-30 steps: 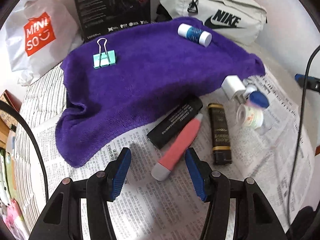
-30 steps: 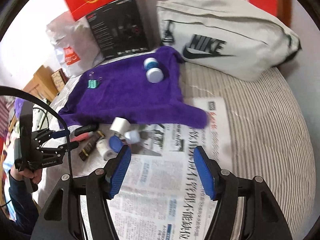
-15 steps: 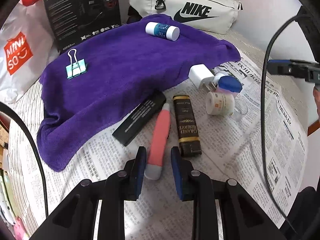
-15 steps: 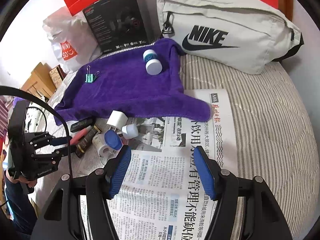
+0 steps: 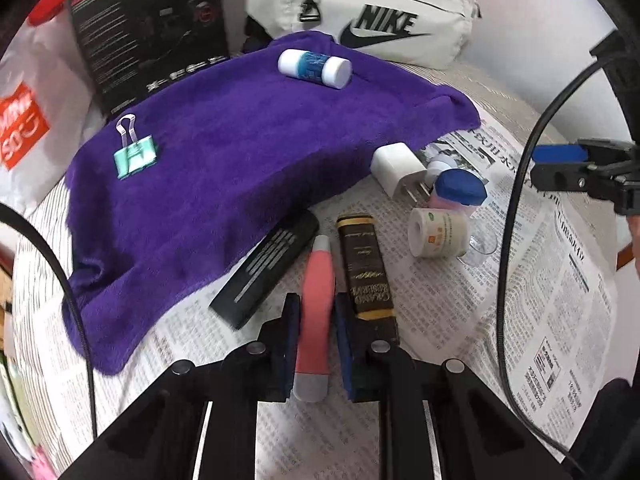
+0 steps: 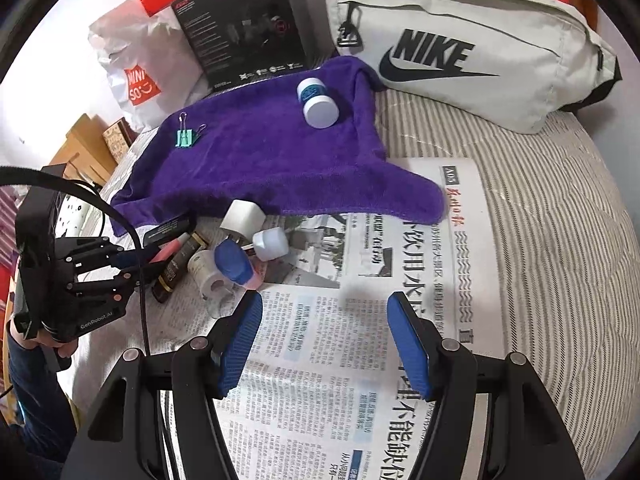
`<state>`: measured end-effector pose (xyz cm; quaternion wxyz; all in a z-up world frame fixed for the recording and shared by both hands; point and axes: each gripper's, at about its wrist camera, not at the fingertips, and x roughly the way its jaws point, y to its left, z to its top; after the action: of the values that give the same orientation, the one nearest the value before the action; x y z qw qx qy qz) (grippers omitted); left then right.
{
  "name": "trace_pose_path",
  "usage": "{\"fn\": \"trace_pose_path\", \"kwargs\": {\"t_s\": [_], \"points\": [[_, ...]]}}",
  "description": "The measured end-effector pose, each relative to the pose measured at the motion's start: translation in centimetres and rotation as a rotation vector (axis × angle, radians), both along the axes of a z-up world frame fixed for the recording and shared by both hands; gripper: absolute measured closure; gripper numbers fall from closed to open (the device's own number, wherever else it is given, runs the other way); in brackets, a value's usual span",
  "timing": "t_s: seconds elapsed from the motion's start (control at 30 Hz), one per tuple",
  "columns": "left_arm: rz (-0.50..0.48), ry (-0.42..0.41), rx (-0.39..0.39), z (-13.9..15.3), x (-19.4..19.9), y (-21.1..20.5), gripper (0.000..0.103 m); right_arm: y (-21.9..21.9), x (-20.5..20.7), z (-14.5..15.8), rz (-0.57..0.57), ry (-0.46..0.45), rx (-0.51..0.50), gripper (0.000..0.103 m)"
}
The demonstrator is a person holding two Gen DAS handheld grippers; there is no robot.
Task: Organize rigid objects
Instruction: 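Lift the pink highlighter with the left gripper while the right grasps the small white bottle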
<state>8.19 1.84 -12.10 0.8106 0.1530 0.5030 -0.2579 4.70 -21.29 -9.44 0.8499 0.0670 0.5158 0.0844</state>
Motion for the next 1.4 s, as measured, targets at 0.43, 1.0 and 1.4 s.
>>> {"fn": "trace_pose_path", "kwargs": {"t_s": [0.43, 1.0, 1.4], "points": [[0.171, 0.013, -0.038, 0.3, -2.1, 6.1, 0.086, 2.8, 1.9, -0.4, 0.091, -0.043, -0.057, 0.041], [0.212, 0.016, -0.066, -0.1, -1.9, 6.5, 0.086, 4.8, 5.1, -2.4, 0.174, -0.025, -0.099, 0.045], [0.221, 0.002, -0.07, -0.2, -1.8, 6.5, 0.086, 6.2, 5.6, -3.5, 0.227, -0.054, -0.176, 0.073]]}}
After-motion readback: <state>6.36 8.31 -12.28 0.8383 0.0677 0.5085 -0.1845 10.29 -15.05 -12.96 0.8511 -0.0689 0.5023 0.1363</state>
